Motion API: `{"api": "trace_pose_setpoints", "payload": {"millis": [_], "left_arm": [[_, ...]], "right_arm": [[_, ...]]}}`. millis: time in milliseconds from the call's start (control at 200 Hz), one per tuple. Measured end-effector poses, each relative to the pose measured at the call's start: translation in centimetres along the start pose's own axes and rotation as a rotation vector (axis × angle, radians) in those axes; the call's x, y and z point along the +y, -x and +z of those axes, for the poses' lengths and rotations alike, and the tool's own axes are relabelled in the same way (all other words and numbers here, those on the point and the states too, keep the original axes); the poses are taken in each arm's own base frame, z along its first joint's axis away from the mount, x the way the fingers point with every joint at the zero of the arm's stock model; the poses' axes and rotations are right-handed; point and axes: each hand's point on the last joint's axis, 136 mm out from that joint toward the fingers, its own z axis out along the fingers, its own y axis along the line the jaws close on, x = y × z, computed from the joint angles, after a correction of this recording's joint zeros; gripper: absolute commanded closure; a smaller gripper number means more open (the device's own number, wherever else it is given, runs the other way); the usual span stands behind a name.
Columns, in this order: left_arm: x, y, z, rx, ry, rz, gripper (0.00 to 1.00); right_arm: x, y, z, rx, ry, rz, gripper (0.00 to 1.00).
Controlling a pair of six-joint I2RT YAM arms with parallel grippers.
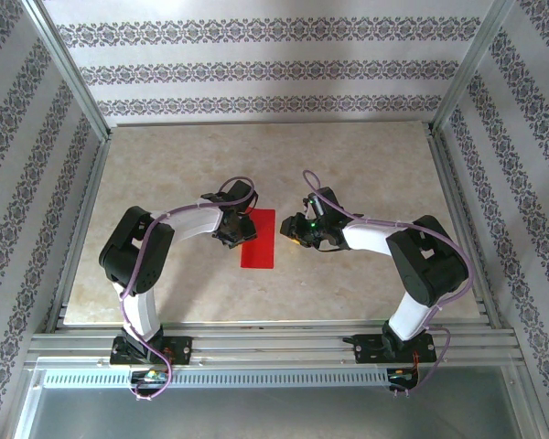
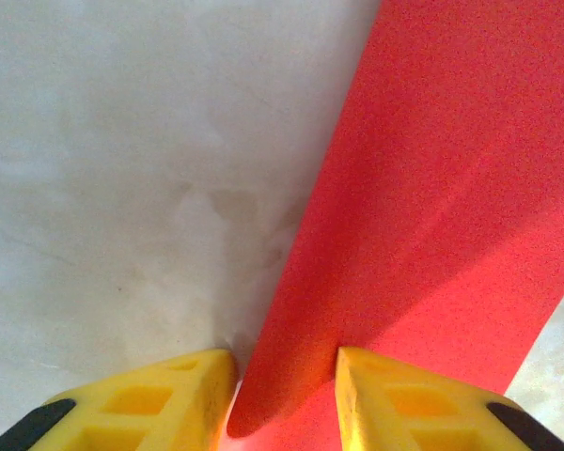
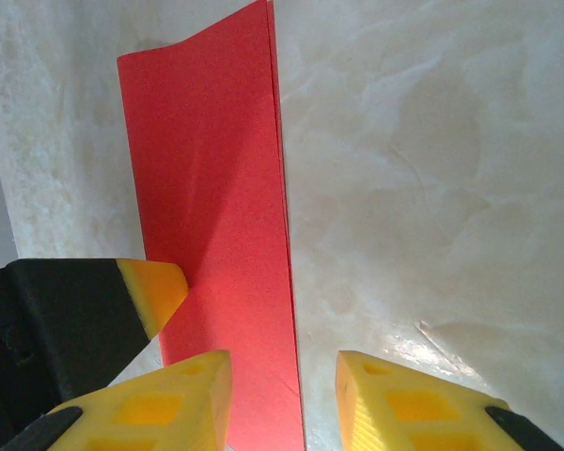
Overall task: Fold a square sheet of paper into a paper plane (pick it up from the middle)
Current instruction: Hold the square sheet of paper at the center of the table.
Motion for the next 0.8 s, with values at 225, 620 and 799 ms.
{"api": "trace_pose_setpoints", "payload": {"millis": [225,620,799], "left_arm": [[-0.1,0.0,0.0,0.000,0.001,0.000,0.63],[0.0,0.0,0.1,0.005,0.009,0.020,0.64],[0.1,0.0,0.1,0.006,0.011,0.023,0.64]], "right_arm": [[0.1,0.0,0.0,0.000,0.002,-0.006,0.65],[1.3,-0.6,1.0,0.032,0.018,-0.046,0.65],[2.2,-0.7,1.5,0.050,0.038,-0.066,0.67]]}}
